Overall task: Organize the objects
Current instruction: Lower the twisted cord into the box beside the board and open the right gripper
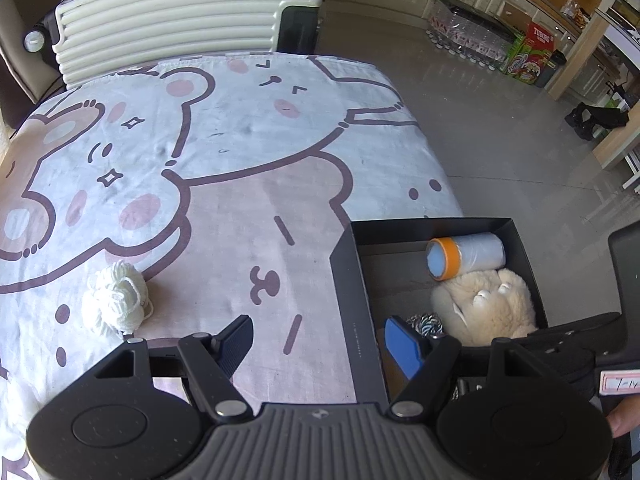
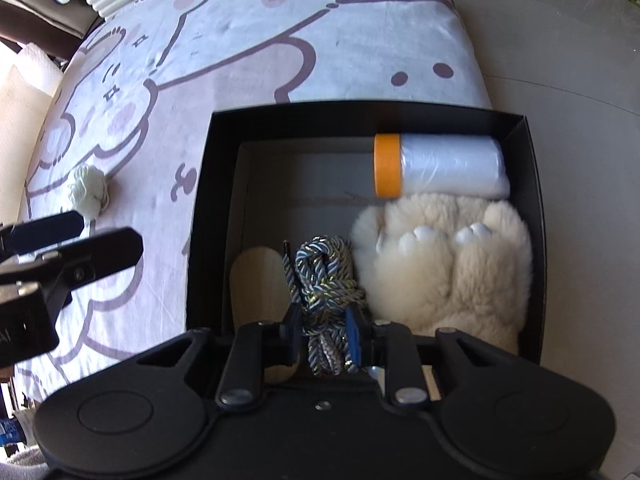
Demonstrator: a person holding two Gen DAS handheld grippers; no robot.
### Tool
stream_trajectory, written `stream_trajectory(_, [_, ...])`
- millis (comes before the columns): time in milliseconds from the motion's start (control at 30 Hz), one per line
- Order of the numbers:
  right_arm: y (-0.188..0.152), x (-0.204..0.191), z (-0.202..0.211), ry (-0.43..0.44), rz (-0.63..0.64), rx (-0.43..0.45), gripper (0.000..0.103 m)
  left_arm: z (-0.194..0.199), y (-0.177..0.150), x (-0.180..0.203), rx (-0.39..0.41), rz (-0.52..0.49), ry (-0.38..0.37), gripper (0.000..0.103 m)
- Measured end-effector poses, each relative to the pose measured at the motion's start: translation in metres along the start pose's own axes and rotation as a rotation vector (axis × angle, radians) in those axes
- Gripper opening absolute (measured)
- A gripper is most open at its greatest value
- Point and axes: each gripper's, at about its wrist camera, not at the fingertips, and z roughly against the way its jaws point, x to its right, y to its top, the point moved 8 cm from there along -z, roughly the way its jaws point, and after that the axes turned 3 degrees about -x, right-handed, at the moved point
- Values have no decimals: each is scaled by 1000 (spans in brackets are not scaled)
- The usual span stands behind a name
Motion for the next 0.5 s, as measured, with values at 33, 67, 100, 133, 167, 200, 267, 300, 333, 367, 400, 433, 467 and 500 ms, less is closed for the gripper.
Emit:
stream_trajectory(33, [-3, 0, 0, -1, 5, -10, 24, 0, 0, 1, 0, -1, 0, 74])
stream_trajectory(67, [-5, 1, 0, -1, 6, -15, 24, 0, 0, 1, 0, -1, 0, 74])
stream_trajectory(100, [-7, 0, 0, 2, 5, -18, 24, 1, 0, 1, 0, 1, -1, 74])
stream_trajectory(133, [-9, 1, 1, 2, 6, -22, 24, 1, 0, 1, 0, 2, -1, 74])
stream_trajectory(167, [-10, 1, 1, 1, 2, -25, 24, 1, -1, 2, 0, 2, -2, 74])
stream_trajectory(200, [-12, 1, 1, 1, 1, -29, 24, 1, -1, 2, 0, 0, -1, 74])
stream_trajectory(267, [-14, 1, 1, -2, 6, -30, 25, 1, -1, 3, 0, -1, 0, 74])
stream_trajectory(300, [-13, 1, 3, -1, 9, -22, 25, 2, -1, 3, 0, -1, -1, 74])
stream_trajectory(333, [-13, 1, 5, -1, 5, -14, 24, 2, -1, 4, 2, 0, -2, 74])
stream_trajectory(367, [-11, 2, 10, 0, 2, 3, 24, 3, -1, 4, 4, 1, -3, 74])
stream_trajectory(400, [-10, 3, 15, 0, -2, 22, 24, 5, 0, 4, 7, 2, -4, 74])
stream_trajectory(433, [-8, 5, 22, 3, -14, 48, 24, 6, 0, 4, 11, 3, -6, 74])
stream_trajectory(467, [-6, 6, 28, 10, -30, 71, 24, 7, 0, 5, 14, 4, -7, 74])
stream_trajectory(500, [-4, 8, 35, 20, -48, 97, 24, 9, 1, 5, 18, 5, -8, 74])
